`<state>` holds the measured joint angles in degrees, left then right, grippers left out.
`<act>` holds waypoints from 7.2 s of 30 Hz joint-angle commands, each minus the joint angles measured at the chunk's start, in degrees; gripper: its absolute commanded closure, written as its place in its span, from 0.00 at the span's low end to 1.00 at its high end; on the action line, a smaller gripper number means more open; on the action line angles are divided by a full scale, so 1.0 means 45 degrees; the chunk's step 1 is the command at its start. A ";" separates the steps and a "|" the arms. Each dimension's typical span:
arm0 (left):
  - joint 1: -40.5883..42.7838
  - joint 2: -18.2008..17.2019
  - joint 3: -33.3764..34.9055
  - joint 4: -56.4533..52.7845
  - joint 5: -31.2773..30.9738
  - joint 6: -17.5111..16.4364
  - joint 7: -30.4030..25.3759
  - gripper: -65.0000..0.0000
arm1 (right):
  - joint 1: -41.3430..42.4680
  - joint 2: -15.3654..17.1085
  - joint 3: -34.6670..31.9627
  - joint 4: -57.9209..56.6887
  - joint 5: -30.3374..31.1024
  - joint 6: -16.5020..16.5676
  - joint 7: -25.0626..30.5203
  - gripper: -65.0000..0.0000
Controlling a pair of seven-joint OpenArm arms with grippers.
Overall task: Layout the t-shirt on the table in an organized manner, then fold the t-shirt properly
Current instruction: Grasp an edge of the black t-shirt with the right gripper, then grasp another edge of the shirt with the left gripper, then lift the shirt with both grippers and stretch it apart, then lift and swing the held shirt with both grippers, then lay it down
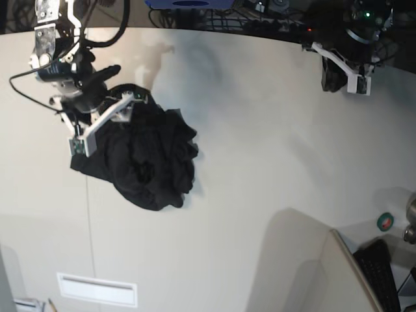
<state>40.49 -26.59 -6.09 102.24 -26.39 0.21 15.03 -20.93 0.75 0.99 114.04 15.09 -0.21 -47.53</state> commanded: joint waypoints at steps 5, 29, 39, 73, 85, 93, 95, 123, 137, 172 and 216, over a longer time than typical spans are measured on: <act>-0.1642 0.0585 0.0034 0.0070 0.0014 0.0042 0.0421 0.62 | 0.2394 0.0077 0.0043 -0.1205 0.0055 -0.0042 -0.0076 0.39; -0.7230 0.2324 0.4371 -0.4306 0.0033 0.0022 0.2570 0.29 | 0.1886 0.1307 0.2485 -0.2455 0.3415 0.1287 -0.0427 1.00; -0.8070 0.2480 0.6286 -0.4658 0.0033 0.0061 0.2570 0.28 | 0.0577 0.1581 0.3774 -0.0795 0.3376 0.1306 -0.0349 1.00; -1.1274 0.6055 0.6872 -0.6143 0.0033 0.0022 0.3547 0.24 | -0.1318 0.1581 0.5669 -0.1381 0.3376 0.1326 0.1292 1.00; -1.2954 0.6368 0.9353 -0.9386 -0.0084 0.0003 0.3547 0.12 | -0.1298 0.1581 0.5669 -0.1381 0.3376 0.1326 0.1292 1.00; -1.3520 0.6544 0.9294 -1.0656 -0.0103 0.0003 0.3547 1.00 | -0.0692 0.1620 0.5728 -0.1635 0.3337 0.1326 0.1292 1.00; -1.3892 0.6524 0.9099 -1.0460 -0.0084 0.0022 0.3547 1.00 | -0.0048 0.1972 0.5669 -0.2045 0.3337 0.1326 0.1292 1.00; -1.4282 0.3301 0.7399 -0.4189 0.0014 0.0081 0.5735 1.00 | 0.3566 0.3886 0.6490 -0.0854 0.3376 0.1345 -0.0544 1.00; -0.6995 0.1269 0.7321 -0.2060 0.0033 0.0081 0.6224 0.29 | -0.0204 0.2440 0.6490 -0.5210 0.3357 0.2557 0.2464 1.00; -0.2834 -0.0685 0.4332 -0.0419 -0.0084 0.0022 0.2883 1.00 | -0.0966 0.2167 0.6607 -0.3237 0.3337 0.3455 0.2405 0.57; -0.8187 0.1738 0.2339 -0.2450 0.0014 0.0022 0.6185 1.00 | 0.2414 0.1991 0.4868 -0.8297 0.3415 0.3455 0.2386 0.60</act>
<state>4.40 -18.26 4.71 90.24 -26.17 0.43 43.99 -10.33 9.06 22.70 75.66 29.85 14.98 -37.58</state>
